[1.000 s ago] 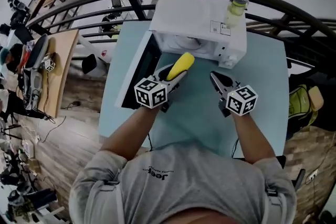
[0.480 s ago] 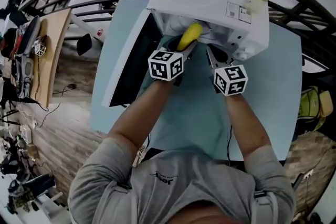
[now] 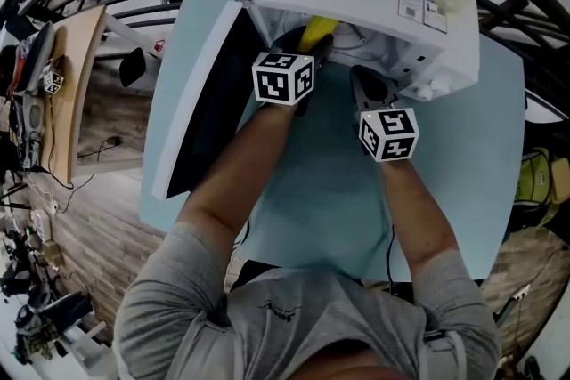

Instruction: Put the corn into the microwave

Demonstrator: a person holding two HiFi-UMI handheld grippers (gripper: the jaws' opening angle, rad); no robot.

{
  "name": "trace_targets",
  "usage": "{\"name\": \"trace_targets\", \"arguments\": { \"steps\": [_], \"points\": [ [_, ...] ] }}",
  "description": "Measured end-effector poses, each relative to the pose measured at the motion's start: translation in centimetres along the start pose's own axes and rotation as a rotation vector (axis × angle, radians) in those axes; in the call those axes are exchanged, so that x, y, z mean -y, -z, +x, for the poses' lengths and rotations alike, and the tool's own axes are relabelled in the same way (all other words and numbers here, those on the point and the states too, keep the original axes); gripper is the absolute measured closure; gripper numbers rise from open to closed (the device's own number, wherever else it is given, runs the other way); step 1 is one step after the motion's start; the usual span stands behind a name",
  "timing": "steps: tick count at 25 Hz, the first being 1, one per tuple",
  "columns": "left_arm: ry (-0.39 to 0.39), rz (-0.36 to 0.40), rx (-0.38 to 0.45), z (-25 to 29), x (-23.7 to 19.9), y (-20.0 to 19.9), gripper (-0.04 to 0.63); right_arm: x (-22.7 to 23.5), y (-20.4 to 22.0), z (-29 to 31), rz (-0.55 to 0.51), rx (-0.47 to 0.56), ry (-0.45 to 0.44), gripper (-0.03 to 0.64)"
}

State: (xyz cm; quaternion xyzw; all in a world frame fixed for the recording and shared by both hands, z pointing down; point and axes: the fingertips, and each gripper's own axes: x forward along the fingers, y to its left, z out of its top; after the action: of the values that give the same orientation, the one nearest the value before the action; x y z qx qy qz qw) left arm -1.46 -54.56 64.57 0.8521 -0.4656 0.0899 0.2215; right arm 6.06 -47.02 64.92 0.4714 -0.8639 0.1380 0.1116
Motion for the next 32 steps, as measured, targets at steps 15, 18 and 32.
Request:
{"name": "trace_targets", "arguments": {
  "steps": [15, 18, 32],
  "points": [
    [-0.080, 0.174, -0.154, 4.8, -2.0, 0.5, 0.354, -1.7, 0.4, -0.6, 0.006, 0.020, -0.046, 0.598],
    [-0.084, 0.204, -0.171, 5.4, -1.9, 0.4, 0.354, -1.9, 0.6, -0.7, -0.002, 0.016, -0.050, 0.598],
    [-0.113, 0.377, -0.275, 6.9, -1.4, 1.6, 0.354, -1.6, 0.6, -1.5, 0.002, 0.013, -0.038, 0.598]
  ]
}}
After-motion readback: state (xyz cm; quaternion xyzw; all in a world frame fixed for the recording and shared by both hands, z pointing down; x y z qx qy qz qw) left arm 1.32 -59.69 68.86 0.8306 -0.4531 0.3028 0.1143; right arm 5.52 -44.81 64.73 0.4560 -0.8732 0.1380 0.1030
